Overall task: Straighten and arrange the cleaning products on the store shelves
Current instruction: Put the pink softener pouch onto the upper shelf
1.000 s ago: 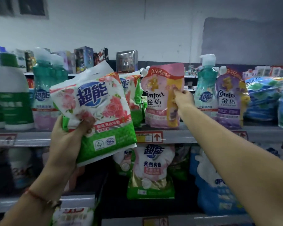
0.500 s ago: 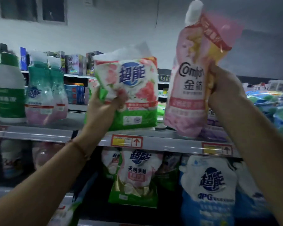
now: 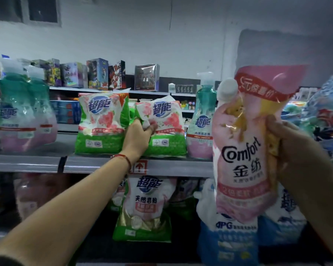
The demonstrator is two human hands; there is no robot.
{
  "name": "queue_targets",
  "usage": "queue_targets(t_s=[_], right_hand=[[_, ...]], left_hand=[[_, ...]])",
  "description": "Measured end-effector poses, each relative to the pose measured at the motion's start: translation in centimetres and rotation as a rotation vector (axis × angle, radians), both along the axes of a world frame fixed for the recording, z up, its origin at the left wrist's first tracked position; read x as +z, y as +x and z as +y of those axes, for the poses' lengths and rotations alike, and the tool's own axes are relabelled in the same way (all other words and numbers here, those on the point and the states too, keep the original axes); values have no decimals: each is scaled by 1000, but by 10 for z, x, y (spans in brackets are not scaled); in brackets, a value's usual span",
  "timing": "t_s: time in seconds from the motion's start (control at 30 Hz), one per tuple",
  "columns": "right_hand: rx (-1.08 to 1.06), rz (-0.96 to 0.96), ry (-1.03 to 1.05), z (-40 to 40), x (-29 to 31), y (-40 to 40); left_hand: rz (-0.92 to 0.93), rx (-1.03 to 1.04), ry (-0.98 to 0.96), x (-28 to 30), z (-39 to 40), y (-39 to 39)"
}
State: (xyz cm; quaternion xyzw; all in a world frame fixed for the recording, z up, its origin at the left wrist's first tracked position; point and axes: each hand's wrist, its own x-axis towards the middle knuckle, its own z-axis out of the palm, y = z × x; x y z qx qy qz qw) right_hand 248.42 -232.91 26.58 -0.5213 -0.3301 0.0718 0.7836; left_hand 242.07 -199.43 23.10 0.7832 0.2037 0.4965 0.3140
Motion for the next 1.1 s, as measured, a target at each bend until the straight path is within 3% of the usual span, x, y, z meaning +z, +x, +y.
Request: queue_targets(t_s=[0.1, 0.23, 0.33, 0.4, 0.5, 0.53, 0.6, 0.7, 0.8, 0.9, 1.1], right_hand=[[-9, 72, 17, 3, -11, -5], [-8, 167, 27, 18, -25, -14], [-19, 285, 54, 28, -39, -18], [-5, 364, 52, 36, -49, -23], [43, 493, -22, 52, -65, -41], [52, 540, -71, 59, -72, -49], [86, 594, -148, 69, -88, -69], [108, 513, -202, 71, -119, -89], [37, 449, -288, 66, -155, -118], [39, 444, -461, 63, -195, -148], [-46, 472, -592, 71, -245, -192]], left_hand=[[110, 110, 78, 1, 5, 1], [182, 179, 45, -1, -12, -7], [69, 55, 98, -19, -47, -43], [-2, -193, 89, -44, -80, -76], [129, -792, -359, -81, -127, -107], [172, -854, -465, -98, -134, -108], [144, -842, -680, -132, -137, -108], [2, -872, -1055, -173, -135, -120], [-7, -860, -1349, -204, -137, -143], [21, -873, -1511, -227, -136, -164], [143, -797, -1516, -269, -119, -197]])
